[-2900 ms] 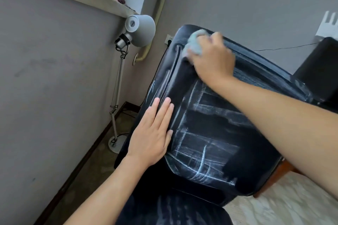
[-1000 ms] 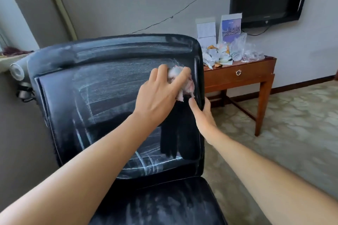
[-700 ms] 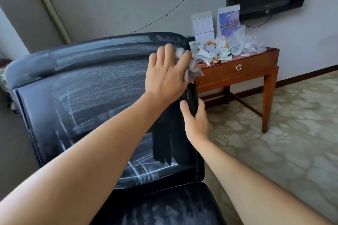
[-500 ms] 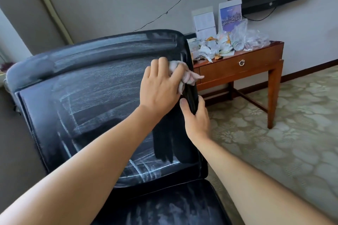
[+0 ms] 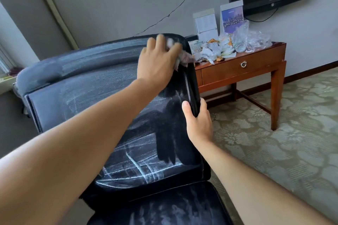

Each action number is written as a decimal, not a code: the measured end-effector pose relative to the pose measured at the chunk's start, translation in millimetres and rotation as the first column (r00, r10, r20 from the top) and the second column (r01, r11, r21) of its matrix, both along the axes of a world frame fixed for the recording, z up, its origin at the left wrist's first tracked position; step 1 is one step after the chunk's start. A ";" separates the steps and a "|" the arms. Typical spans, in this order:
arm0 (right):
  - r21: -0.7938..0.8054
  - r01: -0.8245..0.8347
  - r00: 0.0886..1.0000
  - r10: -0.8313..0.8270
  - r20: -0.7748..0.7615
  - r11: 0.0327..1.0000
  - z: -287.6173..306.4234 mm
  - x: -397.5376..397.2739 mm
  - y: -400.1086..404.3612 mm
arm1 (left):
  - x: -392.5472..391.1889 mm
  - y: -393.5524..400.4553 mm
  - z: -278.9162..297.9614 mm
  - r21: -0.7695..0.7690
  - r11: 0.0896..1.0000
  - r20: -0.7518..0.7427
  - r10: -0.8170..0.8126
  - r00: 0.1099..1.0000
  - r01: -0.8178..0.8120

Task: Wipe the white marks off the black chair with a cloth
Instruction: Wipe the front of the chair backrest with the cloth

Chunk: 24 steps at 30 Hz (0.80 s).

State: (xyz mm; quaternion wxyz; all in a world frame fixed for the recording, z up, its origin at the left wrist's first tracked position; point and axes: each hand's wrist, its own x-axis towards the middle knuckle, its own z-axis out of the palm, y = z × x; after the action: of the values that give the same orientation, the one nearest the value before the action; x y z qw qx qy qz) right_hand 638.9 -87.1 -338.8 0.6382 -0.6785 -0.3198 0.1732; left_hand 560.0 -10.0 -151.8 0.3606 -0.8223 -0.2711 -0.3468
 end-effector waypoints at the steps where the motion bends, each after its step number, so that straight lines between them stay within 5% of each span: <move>1: -0.001 0.001 1.000 -0.001 -0.002 1.000 0.3 0.0 0.4 | -2.9 -2.5 -7.3 0.018 1.000 -0.035 -0.022 0.999 0.023; 9: -0.011 0.006 1.000 -0.006 0.025 1.000 -1.5 0.6 1.0 | -45.6 -37.5 -97.5 -0.178 0.968 -0.094 -0.193 0.977 0.175; 15: -0.005 0.017 0.997 -0.016 0.069 1.000 -3.0 0.1 1.5 | -43.6 -31.5 -54.7 -0.221 0.967 -0.203 -0.175 0.963 0.129; 19: -0.002 0.039 0.996 -0.039 0.077 0.999 -4.1 -1.0 1.1 | -21.3 -12.8 5.9 -0.214 0.977 0.047 0.014 0.999 -0.003; 24: 0.000 0.027 0.997 -0.027 0.079 1.000 -3.1 -0.3 3.0 | -27.0 -20.5 -41.2 -0.211 0.970 -0.030 -0.129 0.991 0.120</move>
State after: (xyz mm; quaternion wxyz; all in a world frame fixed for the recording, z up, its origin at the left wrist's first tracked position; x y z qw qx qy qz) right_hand 638.6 -84.2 -341.9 0.6269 -0.6895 -0.3355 0.1379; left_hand 533.0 -30.5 -193.0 0.2558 -0.8783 -0.2459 -0.3205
